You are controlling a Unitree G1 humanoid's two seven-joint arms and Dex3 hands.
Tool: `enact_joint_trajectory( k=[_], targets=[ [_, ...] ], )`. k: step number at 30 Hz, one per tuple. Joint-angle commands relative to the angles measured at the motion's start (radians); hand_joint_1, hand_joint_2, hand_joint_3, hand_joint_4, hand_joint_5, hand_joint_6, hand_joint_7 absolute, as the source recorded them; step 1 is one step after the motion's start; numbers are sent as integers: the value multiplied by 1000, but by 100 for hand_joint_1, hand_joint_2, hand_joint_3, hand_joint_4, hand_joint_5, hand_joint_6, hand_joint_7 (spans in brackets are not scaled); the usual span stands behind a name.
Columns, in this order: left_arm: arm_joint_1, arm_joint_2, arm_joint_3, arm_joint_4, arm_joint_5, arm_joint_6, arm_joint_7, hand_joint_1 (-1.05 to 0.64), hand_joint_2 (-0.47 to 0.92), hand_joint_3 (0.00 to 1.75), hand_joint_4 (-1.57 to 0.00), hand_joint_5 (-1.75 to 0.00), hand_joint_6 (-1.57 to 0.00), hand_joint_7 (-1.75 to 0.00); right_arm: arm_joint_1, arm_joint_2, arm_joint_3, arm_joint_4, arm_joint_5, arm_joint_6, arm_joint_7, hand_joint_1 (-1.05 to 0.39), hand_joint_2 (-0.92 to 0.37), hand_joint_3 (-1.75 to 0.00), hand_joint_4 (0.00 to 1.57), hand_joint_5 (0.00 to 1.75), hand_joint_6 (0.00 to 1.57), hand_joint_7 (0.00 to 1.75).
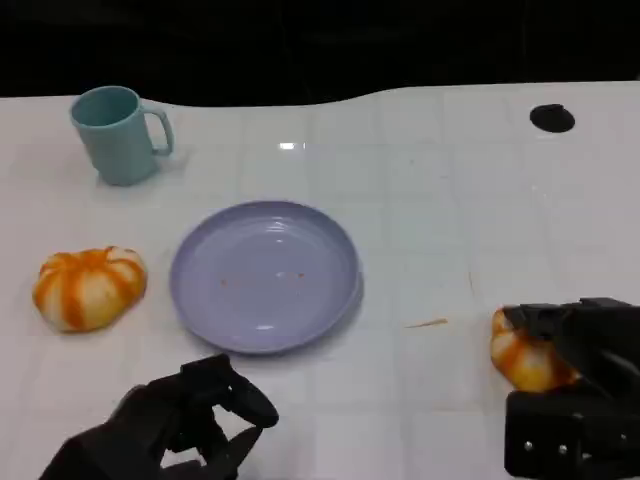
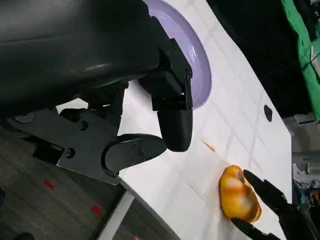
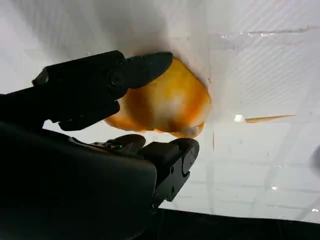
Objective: Grasp the bread from the table and place it into the plate.
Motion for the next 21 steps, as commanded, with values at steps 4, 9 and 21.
enact_joint_trajectory(
  k=[4, 9, 21],
  targets=[
    [16, 7, 2, -30, 7, 1, 3, -26, 80, 65, -62, -175, -64, -125, -90, 47, 37, 142, 40, 49, -22, -50, -92, -14, 24, 13, 39, 2],
    [19, 9, 1, -33, 12, -4, 4, -27, 80, 65, -62, -175, -64, -125, -119, 77, 45, 204, 71, 56, -81, -47, -92, -19, 36, 17, 52, 7],
    [17, 7, 3, -36, 17, -7, 0, -26, 81, 64, -63, -175, -64, -125, -118, 118, -43, 351, 232, -234, -515, -10, -47, -100, 91, 173, 94, 101]
  ],
)
